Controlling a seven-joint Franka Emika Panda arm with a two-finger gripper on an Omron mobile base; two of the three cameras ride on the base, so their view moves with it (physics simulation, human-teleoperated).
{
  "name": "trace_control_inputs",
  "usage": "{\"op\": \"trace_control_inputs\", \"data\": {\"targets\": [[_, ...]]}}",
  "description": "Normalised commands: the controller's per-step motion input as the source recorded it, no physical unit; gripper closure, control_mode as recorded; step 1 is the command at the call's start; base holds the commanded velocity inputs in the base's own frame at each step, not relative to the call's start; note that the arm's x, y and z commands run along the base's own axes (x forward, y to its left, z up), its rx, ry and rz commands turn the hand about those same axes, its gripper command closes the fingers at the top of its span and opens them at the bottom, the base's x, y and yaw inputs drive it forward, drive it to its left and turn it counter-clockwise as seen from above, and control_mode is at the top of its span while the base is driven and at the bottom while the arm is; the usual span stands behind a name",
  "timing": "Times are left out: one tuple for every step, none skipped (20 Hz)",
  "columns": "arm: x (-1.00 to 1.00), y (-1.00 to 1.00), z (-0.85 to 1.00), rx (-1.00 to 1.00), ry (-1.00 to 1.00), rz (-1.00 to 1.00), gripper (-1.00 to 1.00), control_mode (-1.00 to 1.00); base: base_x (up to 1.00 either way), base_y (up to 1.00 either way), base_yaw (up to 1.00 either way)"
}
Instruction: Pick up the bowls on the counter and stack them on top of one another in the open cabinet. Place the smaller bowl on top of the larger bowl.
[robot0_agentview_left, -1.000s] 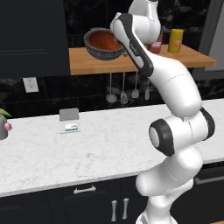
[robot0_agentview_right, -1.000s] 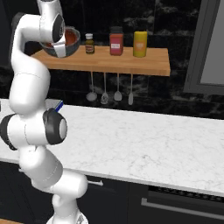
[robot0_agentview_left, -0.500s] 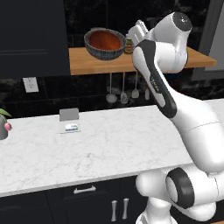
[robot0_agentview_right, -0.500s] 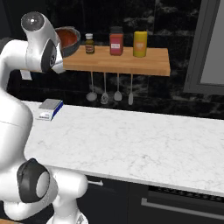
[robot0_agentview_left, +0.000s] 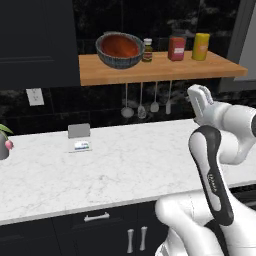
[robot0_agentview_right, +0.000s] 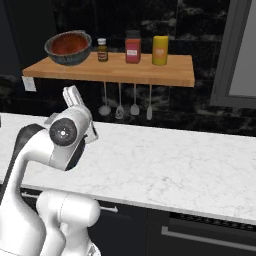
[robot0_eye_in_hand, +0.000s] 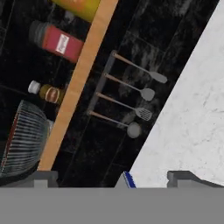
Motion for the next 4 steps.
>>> {"op": "trace_control_inputs", "data": {"targets": [[-1.0,-0.94,-1.0,0.02,-0.24,0.0,-1.0,-1.0,0.0,0.0,0.0],[-1.0,-0.98,-1.0,0.06,-0.23,0.0,-1.0,-1.0,0.0,0.0,0.0],[-1.0,-1.0,-0.94,0.2,-0.29,0.0,-1.0,-1.0,0.0,0.0,0.0],[-1.0,-1.0,-0.66,0.25,-0.34,0.0,-1.0,-1.0,0.0,0.0,0.0]]}}
